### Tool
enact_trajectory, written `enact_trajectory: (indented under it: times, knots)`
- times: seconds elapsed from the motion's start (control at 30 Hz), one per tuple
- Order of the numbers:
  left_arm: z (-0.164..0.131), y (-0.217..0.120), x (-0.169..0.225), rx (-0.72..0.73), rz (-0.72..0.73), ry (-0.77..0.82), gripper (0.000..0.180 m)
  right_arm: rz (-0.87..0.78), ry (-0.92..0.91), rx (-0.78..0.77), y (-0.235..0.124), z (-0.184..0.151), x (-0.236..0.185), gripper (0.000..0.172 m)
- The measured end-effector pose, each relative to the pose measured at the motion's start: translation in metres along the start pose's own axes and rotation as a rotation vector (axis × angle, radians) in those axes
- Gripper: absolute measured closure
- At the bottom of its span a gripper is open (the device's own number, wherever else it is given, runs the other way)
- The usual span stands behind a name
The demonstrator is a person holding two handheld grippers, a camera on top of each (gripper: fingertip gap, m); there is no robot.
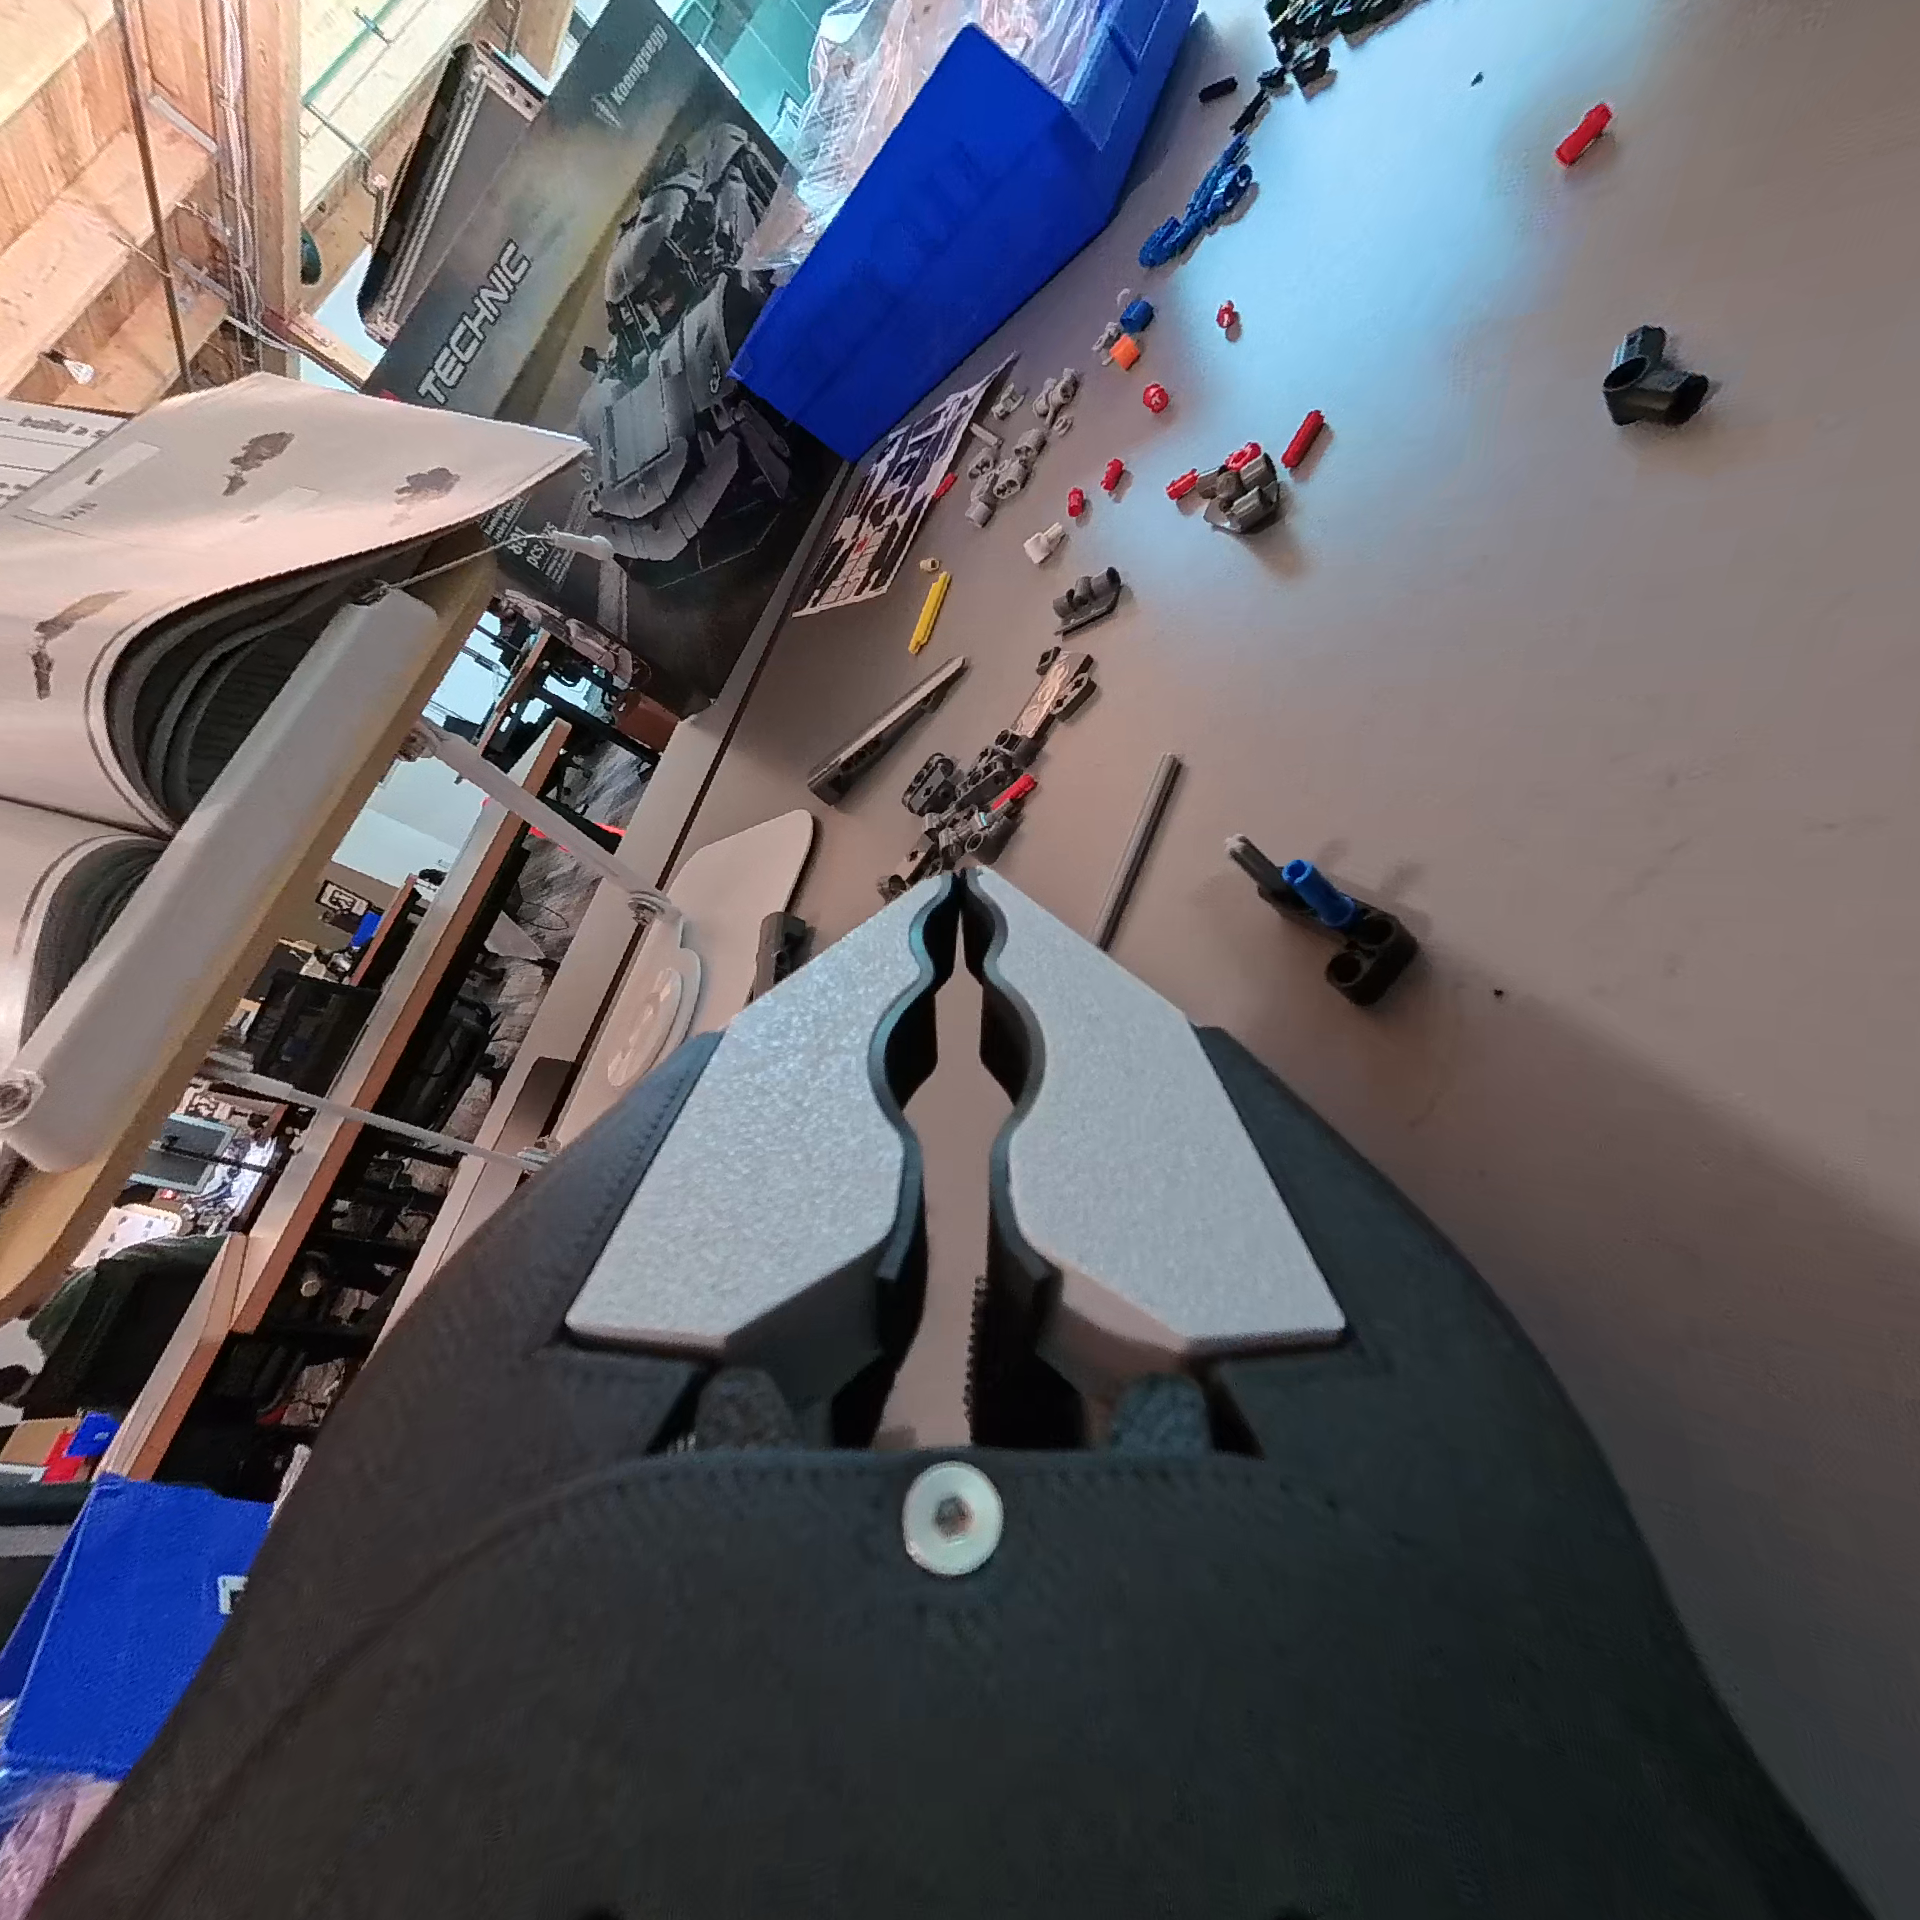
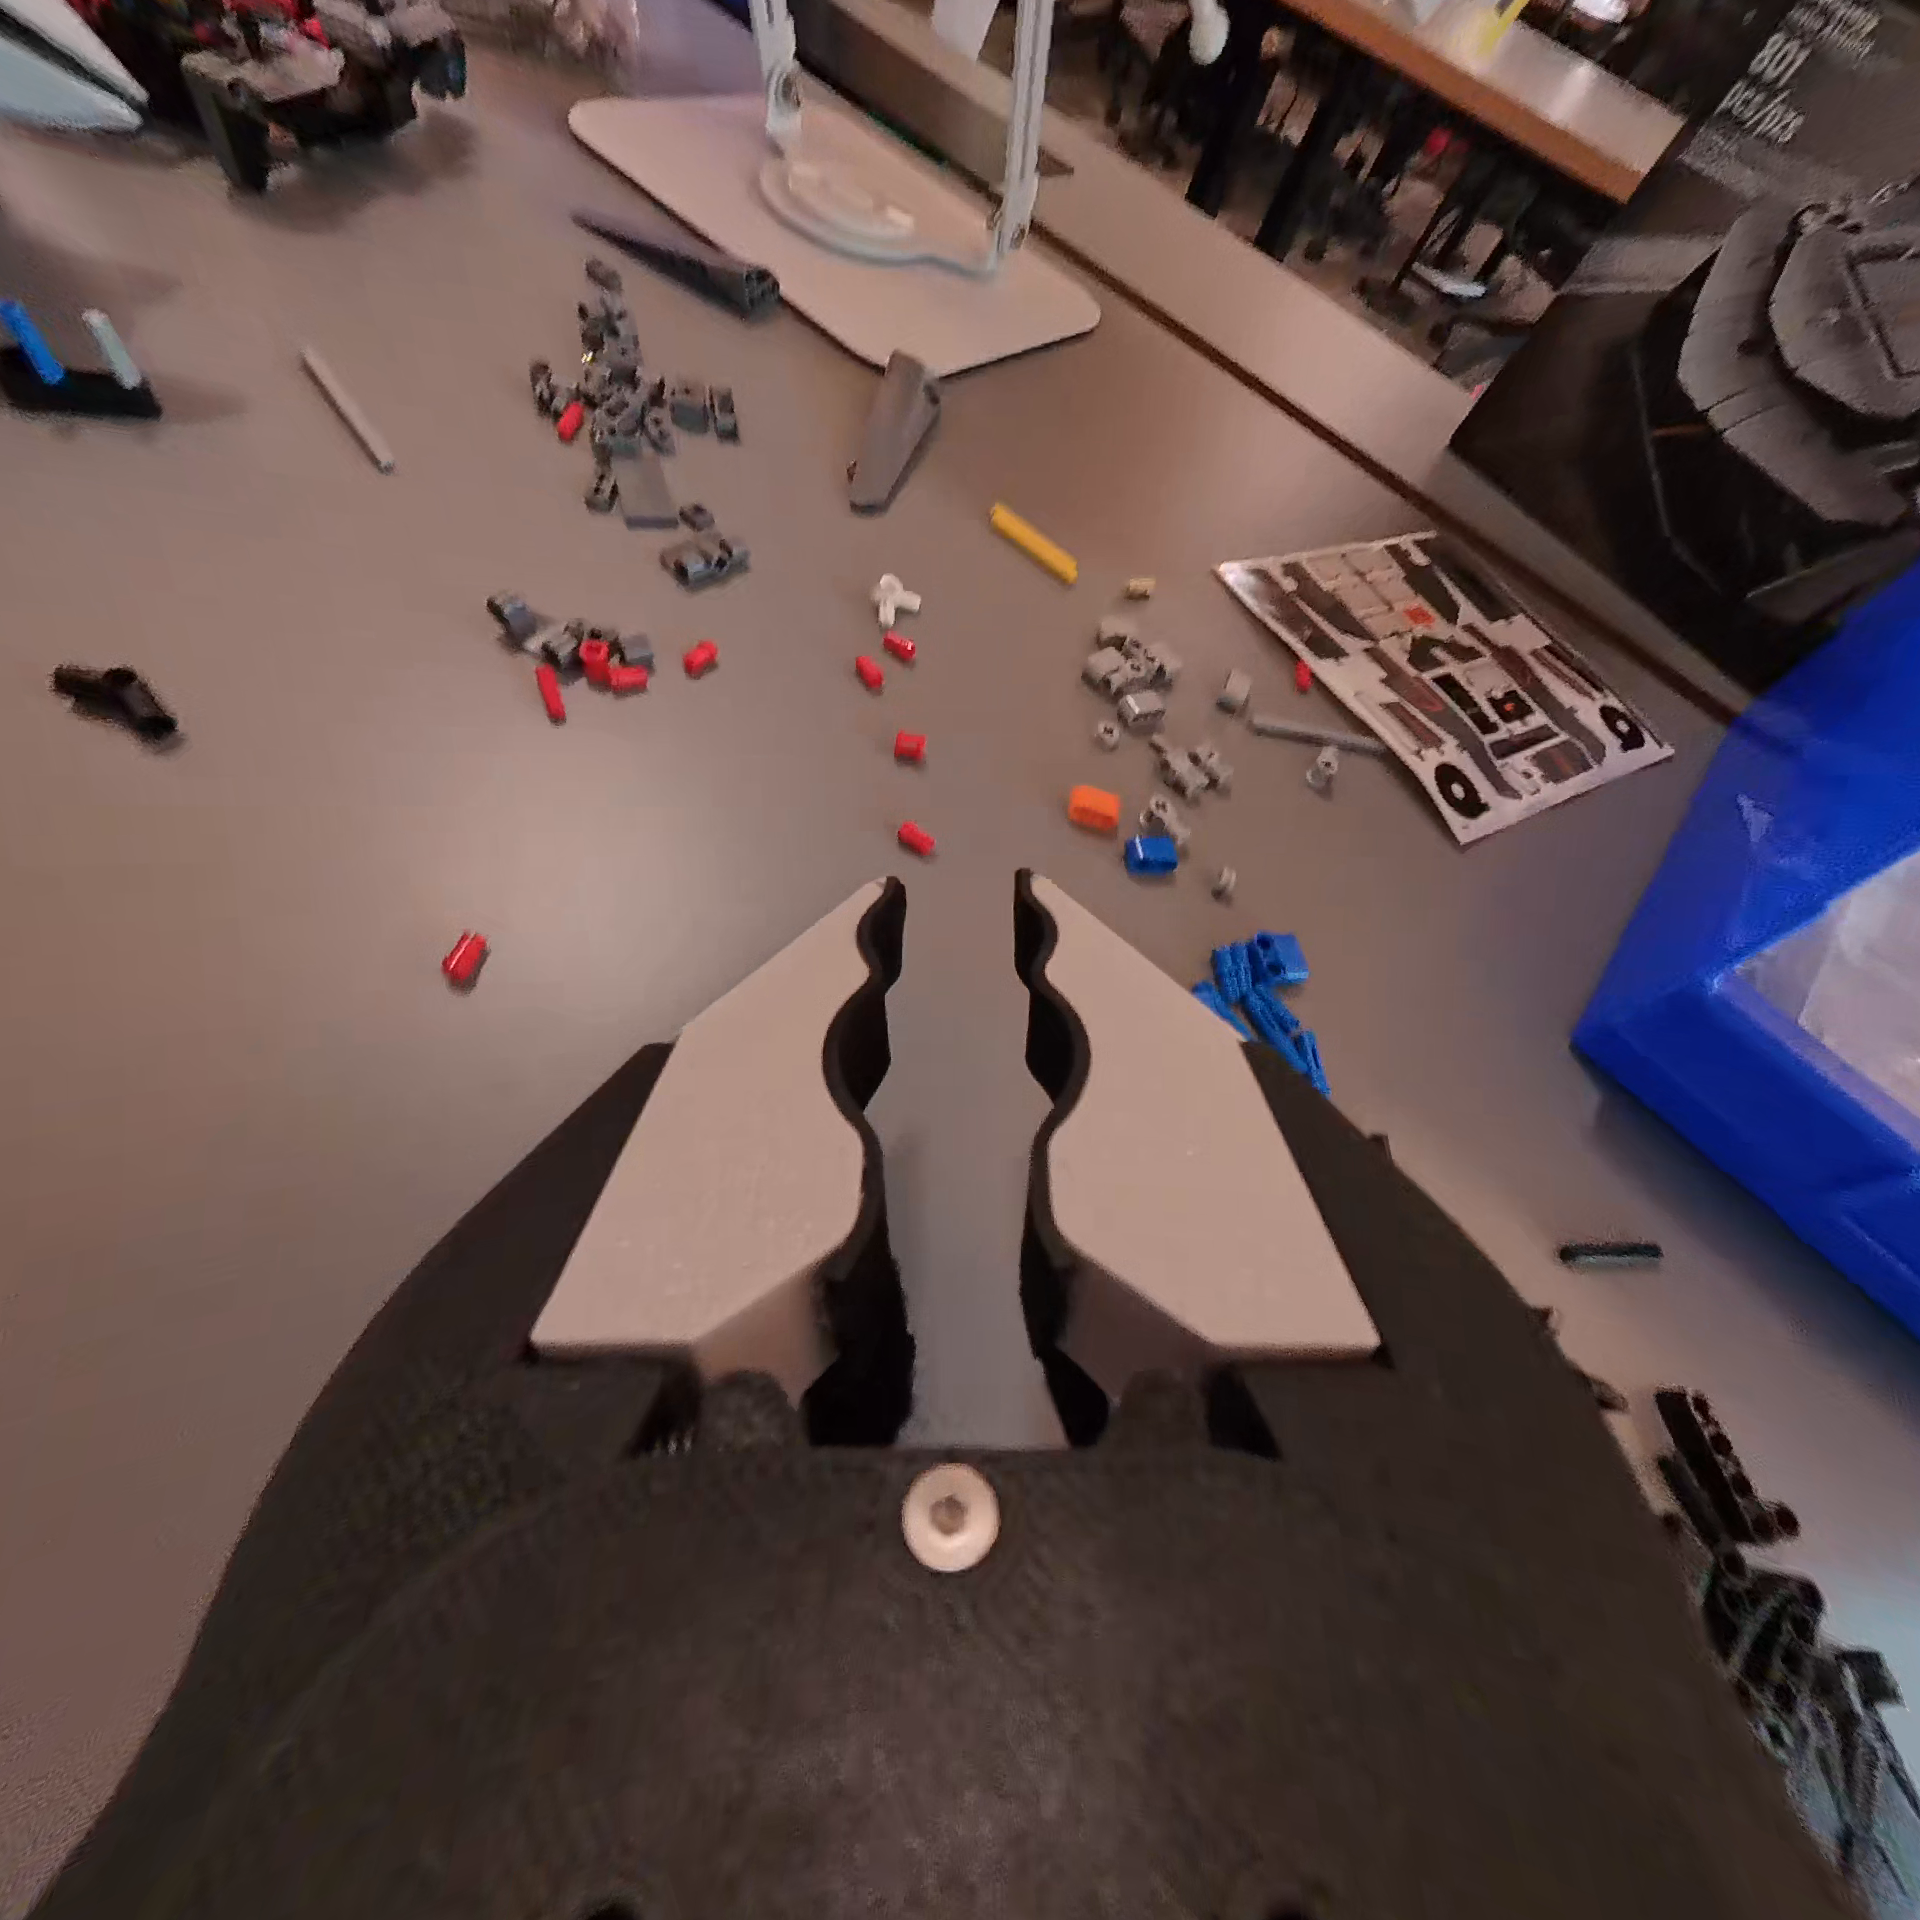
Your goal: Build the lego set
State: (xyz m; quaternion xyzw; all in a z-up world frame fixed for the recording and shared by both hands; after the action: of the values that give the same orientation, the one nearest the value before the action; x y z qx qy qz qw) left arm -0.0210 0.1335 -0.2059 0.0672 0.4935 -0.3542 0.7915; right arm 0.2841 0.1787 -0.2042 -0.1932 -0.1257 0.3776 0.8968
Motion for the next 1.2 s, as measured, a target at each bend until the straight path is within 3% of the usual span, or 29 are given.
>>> enact_trajectory:
  times: [0.13, 0.37, 1.2]
  knots:
    - [0.001, -0.002, -0.002, 0.009, 0.003, -0.007, 0.18, -0.049, 0.005, 0.086, 0.01, 0.005, 0.005, 0.155]
    - [0.006, -0.003, -0.003, 0.041, -0.006, -0.03, 0.18, -0.126, 0.045, 0.277, -0.018, 0.018, 0.025, 0.157]
    - [0.015, -0.008, -0.013, 0.08, 0.024, -0.038, 0.18, -0.404, -0.081, 0.272, -0.028, 0.017, 0.048, 0.149]
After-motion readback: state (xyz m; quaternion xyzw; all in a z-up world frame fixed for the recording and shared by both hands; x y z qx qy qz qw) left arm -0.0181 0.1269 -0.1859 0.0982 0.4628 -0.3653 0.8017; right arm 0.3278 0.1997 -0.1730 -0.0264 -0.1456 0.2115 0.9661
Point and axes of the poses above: each gripper's, where its closed fingertips meet, y out along the fingers, z out of its top, x = y × z across the jaws, the point moved 2 cm from there along -y, back along the fingers, and after that the axes turned 11 degrees about y, right-handed, at the moved point
